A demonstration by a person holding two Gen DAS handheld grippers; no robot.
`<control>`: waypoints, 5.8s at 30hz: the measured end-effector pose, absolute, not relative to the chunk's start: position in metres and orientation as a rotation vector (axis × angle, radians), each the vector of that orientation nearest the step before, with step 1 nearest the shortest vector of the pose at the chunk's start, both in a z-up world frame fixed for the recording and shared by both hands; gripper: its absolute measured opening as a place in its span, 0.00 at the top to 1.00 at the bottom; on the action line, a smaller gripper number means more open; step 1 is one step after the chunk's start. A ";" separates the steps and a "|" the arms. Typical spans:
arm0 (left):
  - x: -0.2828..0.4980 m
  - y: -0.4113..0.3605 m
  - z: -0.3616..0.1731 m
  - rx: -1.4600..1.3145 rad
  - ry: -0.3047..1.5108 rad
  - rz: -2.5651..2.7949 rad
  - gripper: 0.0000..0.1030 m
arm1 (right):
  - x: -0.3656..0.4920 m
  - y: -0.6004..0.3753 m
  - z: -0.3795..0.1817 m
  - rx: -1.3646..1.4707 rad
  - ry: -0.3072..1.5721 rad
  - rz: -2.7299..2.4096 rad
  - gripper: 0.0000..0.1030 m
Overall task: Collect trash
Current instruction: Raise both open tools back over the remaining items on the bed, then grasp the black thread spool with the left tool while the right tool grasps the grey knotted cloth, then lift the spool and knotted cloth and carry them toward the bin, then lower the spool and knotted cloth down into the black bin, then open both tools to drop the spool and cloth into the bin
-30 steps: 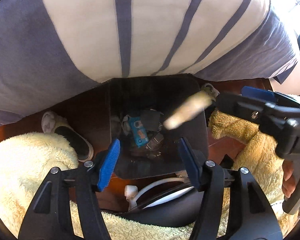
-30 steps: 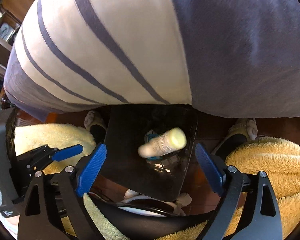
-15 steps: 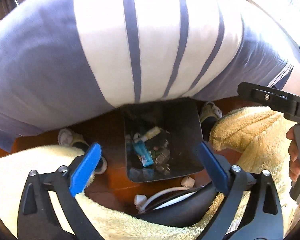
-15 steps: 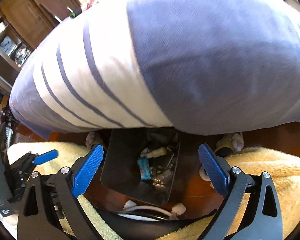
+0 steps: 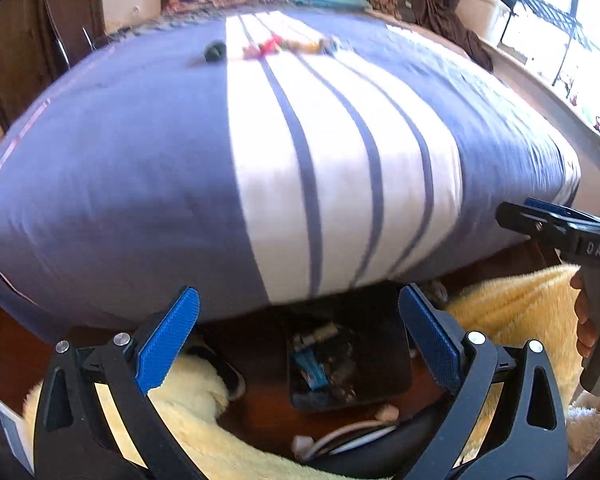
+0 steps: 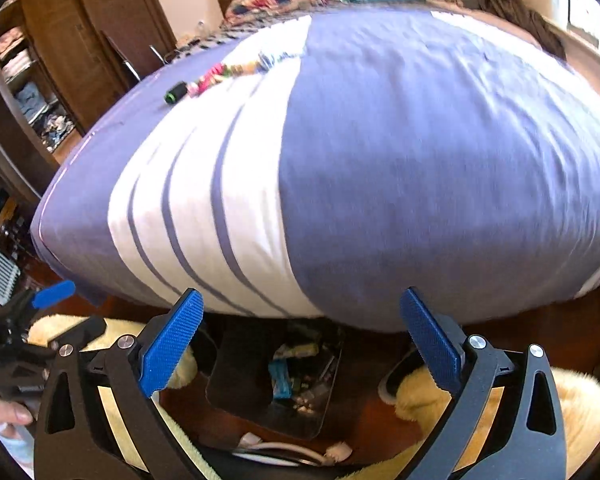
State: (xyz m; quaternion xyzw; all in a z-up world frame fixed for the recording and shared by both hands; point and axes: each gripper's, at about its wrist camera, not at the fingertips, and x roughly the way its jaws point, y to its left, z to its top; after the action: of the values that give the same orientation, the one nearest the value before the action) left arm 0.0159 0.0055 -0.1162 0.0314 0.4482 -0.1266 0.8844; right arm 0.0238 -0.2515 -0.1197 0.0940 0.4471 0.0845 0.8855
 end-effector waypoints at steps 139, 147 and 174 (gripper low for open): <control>0.004 -0.034 -0.221 0.050 1.158 -0.389 0.76 | -0.011 -0.202 -0.206 0.097 1.109 0.303 0.79; 0.007 -0.033 -0.251 0.055 1.239 -0.391 0.76 | -0.005 -0.202 -0.233 0.104 1.187 0.288 0.79; 0.019 -0.033 -0.283 0.039 1.359 -0.397 0.51 | 0.033 -0.192 -0.249 0.180 1.268 0.308 0.52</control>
State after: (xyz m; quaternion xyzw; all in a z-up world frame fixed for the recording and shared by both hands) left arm 0.0192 -0.0326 -0.2832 0.0179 0.6242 -0.1825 0.7594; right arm 0.0330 -0.1923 -0.2490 0.0835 0.5891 0.1433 0.7909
